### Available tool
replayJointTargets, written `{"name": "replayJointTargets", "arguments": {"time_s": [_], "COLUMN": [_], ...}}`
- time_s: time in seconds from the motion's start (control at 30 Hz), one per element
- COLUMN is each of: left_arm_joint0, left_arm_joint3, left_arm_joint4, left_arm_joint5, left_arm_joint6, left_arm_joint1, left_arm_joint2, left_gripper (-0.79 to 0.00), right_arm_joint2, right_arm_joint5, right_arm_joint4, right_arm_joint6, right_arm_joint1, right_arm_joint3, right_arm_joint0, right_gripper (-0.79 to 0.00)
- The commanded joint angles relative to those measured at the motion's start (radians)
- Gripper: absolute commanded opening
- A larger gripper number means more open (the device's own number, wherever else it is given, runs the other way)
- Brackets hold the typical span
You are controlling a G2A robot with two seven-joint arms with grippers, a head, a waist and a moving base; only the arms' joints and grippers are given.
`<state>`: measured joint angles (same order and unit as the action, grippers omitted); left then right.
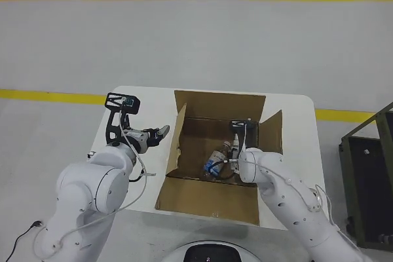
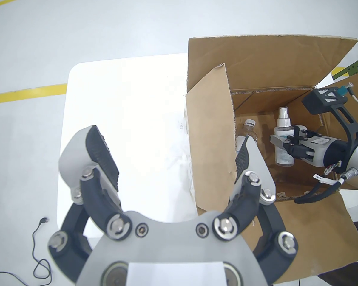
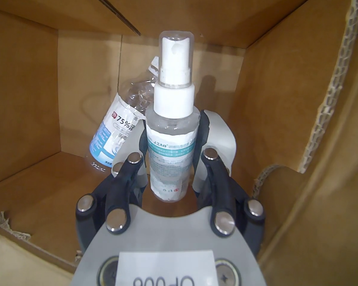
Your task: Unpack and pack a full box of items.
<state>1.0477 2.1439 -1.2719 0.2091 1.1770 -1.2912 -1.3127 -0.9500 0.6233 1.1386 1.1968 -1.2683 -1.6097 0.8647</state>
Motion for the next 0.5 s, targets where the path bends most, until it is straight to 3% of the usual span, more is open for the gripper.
{"name": "replayJointTargets", "arguments": {"time_s": [0.0,0.1,0.2,0.33,0.4,0.47], "left_arm_joint0": [0.0,0.0,0.0,0.0,0.0,0.0], "left_arm_joint3": [0.0,0.0,0.0,0.0,0.0,0.0], "left_arm_joint4": [0.0,0.0,0.0,0.0,0.0,0.0], "left_arm_joint5": [0.0,0.0,0.0,0.0,0.0,0.0], "left_arm_joint6": [0.0,0.0,0.0,0.0,0.0,0.0], "left_arm_joint1": [0.0,0.0,0.0,0.0,0.0,0.0], "left_arm_joint2": [0.0,0.0,0.0,0.0,0.0,0.0], "left_gripper": [0.0,0.0,0.0,0.0,0.0,0.0], "right_arm_joint2": [-0.006,-0.015,-0.027,-0.049,-0.069,-0.097], "right_arm_joint5": [-0.003,-0.01,-0.02,-0.056,-0.094,-0.135], "right_arm_joint4": [0.008,0.025,0.032,0.03,0.033,0.042], "right_arm_joint6": [0.004,0.01,0.02,0.048,0.049,0.042], "right_arm_joint1": [-0.004,-0.009,-0.015,-0.014,-0.01,-0.003], "right_arm_joint3": [0.004,0.007,-0.009,-0.125,-0.192,-0.265], "right_arm_joint0": [0.002,0.006,0.012,0.025,0.043,0.064], "right_gripper": [-0.277,-0.154,-0.203,-0.477,-0.748,-0.785]}}
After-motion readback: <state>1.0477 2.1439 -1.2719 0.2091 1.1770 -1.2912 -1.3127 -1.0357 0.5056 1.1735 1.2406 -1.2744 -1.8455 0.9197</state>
